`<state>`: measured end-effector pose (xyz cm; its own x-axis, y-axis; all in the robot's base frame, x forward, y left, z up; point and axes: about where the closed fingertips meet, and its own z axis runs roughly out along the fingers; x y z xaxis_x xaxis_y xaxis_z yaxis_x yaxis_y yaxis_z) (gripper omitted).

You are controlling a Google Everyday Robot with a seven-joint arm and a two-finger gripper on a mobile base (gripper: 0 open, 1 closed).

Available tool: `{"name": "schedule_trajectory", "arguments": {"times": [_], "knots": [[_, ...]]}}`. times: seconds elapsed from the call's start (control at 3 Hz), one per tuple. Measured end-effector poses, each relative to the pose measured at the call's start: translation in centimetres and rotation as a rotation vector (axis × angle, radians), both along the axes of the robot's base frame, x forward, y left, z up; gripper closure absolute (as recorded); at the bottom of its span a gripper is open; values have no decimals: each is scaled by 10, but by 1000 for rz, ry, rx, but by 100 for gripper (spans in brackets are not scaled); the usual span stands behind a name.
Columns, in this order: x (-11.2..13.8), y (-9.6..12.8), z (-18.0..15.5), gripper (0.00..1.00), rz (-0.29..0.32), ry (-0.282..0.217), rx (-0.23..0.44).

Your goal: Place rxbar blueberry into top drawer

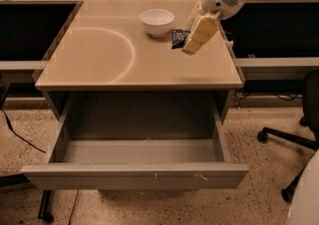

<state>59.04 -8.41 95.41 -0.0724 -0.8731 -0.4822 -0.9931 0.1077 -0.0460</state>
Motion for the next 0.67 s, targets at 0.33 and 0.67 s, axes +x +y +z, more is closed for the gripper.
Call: {"name": "schedule_trajectory", "arguments": {"times": [0.33, 0.67], "knots": [[-9, 7, -13, 100, 9, 16, 19], [-35, 25, -59, 100, 21, 130, 101]]}}
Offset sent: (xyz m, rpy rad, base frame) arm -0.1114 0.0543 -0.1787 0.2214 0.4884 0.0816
